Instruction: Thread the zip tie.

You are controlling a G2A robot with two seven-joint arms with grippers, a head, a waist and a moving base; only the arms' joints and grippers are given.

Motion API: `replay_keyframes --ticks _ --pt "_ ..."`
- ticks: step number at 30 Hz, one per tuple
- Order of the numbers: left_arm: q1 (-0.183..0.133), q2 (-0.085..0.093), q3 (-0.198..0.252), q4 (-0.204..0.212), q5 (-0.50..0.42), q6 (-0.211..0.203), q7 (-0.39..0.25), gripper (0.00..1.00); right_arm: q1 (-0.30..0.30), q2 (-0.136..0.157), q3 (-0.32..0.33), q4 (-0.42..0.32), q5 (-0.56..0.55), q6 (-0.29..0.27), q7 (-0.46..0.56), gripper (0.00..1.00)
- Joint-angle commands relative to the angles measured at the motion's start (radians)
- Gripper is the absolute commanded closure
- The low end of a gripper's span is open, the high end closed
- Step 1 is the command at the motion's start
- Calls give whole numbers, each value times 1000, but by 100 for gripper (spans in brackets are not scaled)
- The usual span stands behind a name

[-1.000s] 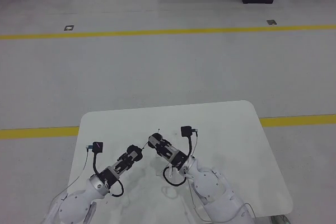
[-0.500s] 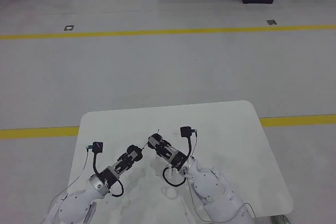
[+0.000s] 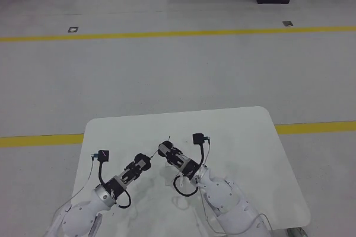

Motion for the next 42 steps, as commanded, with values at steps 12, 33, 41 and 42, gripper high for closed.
replay_keyframes --ticks 12,33,41,42 --pt "0 0 0 0 0 0 0 100 -17 8 30 -12 87 -27 32 100" --pt "0 0 0 0 0 0 0 100 -17 8 30 -12 87 -27 32 100" --pt "0 0 0 0 0 0 0 100 -17 6 22 -22 94 19 -4 100" --pt "0 0 0 0 0 0 0 100 -16 4 17 -27 98 34 -13 100"
